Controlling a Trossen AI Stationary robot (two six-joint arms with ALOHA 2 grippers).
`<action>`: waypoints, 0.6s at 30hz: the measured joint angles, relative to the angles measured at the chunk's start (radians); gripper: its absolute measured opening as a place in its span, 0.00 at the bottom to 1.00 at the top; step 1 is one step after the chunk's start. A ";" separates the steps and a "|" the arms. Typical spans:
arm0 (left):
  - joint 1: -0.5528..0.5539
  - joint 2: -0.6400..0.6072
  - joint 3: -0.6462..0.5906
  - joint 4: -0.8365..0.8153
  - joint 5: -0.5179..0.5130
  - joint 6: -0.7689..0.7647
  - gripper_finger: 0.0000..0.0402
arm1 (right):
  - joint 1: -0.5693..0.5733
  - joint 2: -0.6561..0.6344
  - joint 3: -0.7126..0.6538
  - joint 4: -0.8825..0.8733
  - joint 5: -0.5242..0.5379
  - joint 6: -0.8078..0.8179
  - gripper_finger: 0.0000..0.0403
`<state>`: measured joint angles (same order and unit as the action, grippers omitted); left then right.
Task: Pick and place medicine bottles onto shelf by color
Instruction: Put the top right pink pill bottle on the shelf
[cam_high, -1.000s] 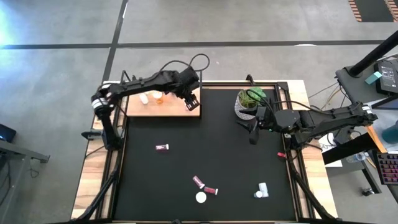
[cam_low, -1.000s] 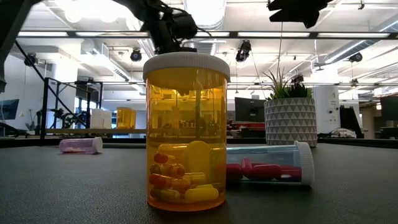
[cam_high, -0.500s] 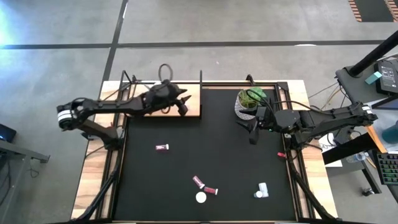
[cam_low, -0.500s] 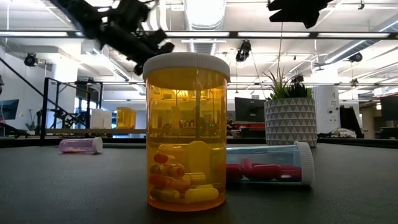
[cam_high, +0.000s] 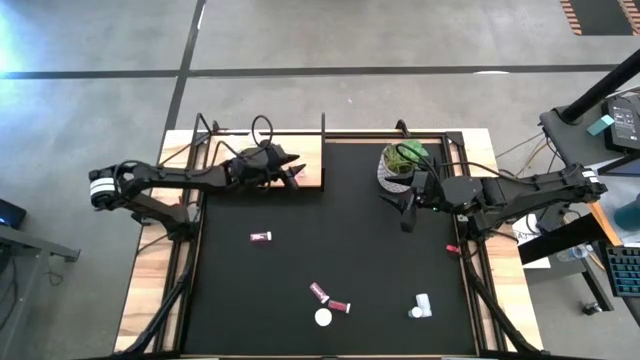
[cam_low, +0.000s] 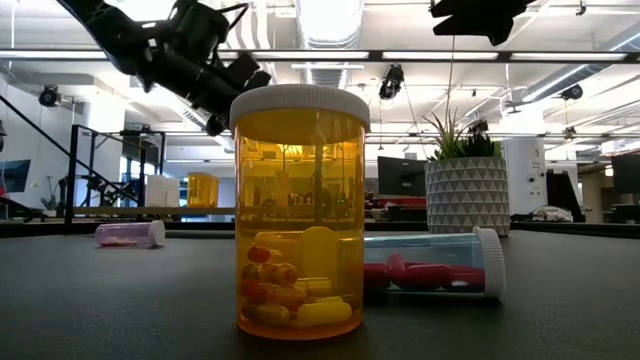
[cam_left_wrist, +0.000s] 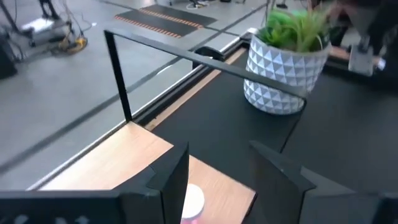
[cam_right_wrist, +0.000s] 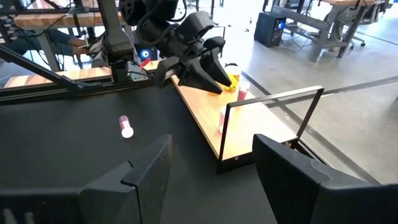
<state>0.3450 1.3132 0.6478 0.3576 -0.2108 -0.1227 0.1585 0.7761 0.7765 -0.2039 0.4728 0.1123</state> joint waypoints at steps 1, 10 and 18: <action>0.000 0.000 0.002 0.001 0.000 -0.022 0.37 | 0.000 0.000 0.000 0.000 0.000 0.000 0.54; -0.010 0.004 -0.003 -0.008 0.056 -0.029 0.40 | 0.000 0.000 0.000 0.000 0.000 0.000 0.54; -0.010 0.006 -0.022 -0.019 0.024 0.009 0.63 | 0.000 0.000 0.000 0.000 0.000 0.000 0.54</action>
<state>0.3354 1.3197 0.6254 0.3386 -0.1872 -0.1134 0.1588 0.7761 0.7765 -0.2039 0.4728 0.1123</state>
